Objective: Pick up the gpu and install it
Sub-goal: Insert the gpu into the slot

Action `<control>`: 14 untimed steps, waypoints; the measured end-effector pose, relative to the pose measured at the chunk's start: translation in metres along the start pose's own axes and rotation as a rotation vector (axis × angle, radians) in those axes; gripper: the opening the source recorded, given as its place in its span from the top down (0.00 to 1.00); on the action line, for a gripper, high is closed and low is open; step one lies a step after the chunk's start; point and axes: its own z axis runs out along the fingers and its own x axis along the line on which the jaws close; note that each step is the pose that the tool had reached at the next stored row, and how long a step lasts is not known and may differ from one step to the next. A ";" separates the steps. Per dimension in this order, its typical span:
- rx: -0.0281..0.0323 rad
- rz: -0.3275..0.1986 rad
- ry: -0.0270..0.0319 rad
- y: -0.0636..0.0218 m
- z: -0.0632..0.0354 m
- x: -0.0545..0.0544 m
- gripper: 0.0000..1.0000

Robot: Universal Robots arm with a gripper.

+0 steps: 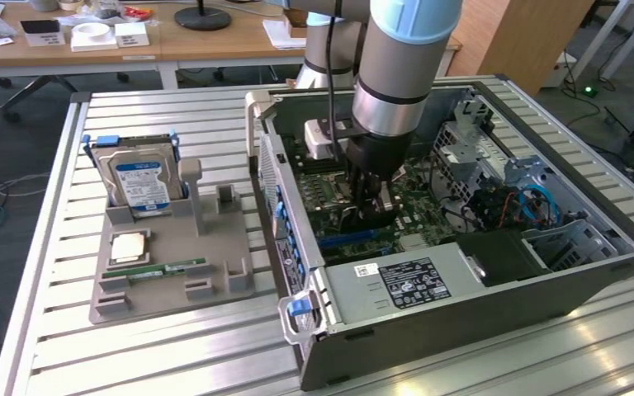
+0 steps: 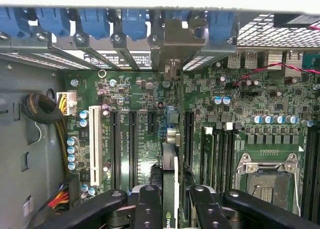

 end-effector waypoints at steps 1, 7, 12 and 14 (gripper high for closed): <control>0.0000 0.000 -0.0001 0.0000 0.0004 0.000 0.74; 0.0000 0.000 0.0001 0.0003 0.0019 0.000 0.74; 0.0000 0.000 0.0073 0.0003 0.0019 0.001 0.74; 0.0001 0.000 0.0117 0.0002 0.0018 0.001 0.74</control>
